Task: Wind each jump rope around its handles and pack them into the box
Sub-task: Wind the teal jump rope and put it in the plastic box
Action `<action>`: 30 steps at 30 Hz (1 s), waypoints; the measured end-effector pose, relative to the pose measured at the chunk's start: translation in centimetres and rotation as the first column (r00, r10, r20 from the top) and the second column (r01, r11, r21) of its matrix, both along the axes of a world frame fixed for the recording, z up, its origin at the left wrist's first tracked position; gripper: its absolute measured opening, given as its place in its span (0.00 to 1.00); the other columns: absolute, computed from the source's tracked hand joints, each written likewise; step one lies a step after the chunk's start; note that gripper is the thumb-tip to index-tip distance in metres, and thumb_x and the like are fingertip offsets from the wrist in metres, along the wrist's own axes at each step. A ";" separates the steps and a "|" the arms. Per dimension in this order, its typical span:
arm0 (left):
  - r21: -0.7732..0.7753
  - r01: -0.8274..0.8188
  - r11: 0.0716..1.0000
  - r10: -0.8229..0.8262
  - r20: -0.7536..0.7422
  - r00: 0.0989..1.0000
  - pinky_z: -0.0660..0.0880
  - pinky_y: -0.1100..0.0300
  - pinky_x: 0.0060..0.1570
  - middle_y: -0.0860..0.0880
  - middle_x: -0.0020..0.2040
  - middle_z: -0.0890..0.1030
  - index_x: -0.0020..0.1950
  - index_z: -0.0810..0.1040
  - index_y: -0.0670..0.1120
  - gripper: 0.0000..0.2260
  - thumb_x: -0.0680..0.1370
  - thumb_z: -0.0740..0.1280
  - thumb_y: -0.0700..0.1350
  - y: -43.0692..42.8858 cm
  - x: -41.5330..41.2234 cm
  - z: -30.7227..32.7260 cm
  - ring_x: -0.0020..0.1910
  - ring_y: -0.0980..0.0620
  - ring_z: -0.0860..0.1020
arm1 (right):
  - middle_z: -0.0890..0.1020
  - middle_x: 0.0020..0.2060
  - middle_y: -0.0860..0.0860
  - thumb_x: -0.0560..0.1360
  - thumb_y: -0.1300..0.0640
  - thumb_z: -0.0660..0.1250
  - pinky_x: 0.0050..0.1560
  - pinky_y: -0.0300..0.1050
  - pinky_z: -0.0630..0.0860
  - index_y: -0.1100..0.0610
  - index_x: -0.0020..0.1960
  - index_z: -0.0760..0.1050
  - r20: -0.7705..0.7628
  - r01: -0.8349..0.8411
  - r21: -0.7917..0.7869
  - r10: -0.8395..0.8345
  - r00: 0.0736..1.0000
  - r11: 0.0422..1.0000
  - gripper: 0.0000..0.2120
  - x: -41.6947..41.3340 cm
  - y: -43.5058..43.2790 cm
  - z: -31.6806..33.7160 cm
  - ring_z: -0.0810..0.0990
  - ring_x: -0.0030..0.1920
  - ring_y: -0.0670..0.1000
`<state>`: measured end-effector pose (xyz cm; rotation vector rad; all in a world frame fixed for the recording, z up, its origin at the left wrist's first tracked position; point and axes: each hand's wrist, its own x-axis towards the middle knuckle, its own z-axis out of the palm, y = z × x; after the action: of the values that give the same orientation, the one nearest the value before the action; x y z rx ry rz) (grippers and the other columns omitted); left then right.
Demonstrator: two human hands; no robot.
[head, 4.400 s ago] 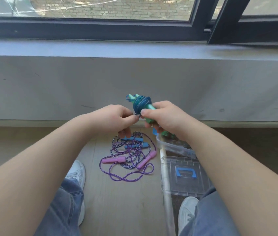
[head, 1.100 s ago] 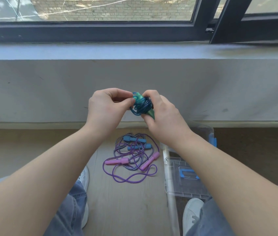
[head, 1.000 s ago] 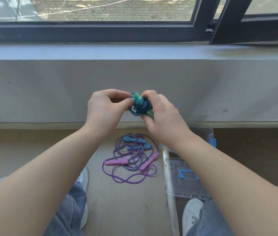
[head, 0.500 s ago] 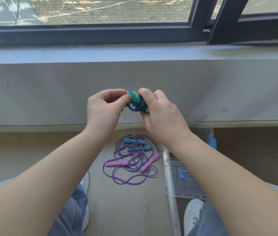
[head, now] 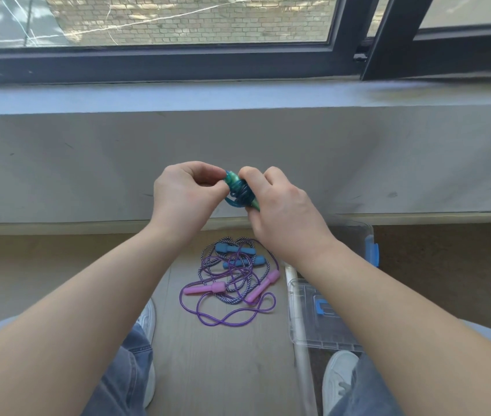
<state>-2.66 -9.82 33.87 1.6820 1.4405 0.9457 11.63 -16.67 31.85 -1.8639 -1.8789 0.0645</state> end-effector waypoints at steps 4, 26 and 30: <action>0.074 0.068 0.995 -0.060 -0.104 0.993 0.76 0.75 0.41 0.59 0.37 0.84 0.44 0.85 0.52 0.04 0.72 0.74 0.44 -0.2 0.3 -0.2 0.38 0.67 0.81 | 0.70 0.47 0.54 0.76 0.60 0.65 0.39 0.53 0.76 0.50 0.68 0.68 0.001 0.044 -0.018 -0.044 0.999 0.999 0.21 -0.1 0.0 -0.1 0.69 0.37 0.59; 0.040 0.102 0.994 -0.103 0.007 0.995 0.80 0.66 0.44 0.55 0.37 0.86 0.43 0.86 0.52 0.03 0.72 0.74 0.43 0.0 -0.4 -0.1 0.39 0.61 0.84 | 0.72 0.49 0.52 0.76 0.60 0.67 0.43 0.54 0.77 0.47 0.68 0.68 -0.097 -0.034 0.003 0.034 0.995 0.999 0.22 0.6 -0.2 -0.4 0.76 0.43 0.61; -0.002 0.118 0.993 -0.117 0.089 0.989 0.81 0.58 0.48 0.53 0.40 0.86 0.53 0.83 0.55 0.11 0.72 0.76 0.44 0.5 -0.8 0.3 0.38 0.58 0.84 | 0.72 0.50 0.50 0.77 0.59 0.67 0.44 0.51 0.76 0.46 0.68 0.69 -0.135 -0.067 0.019 0.069 0.989 0.998 0.21 1.1 -0.2 -0.2 0.76 0.44 0.59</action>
<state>-3.49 -9.37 34.13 1.6789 1.2712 0.9365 12.71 -16.85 31.67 -1.7407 -1.8444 0.1947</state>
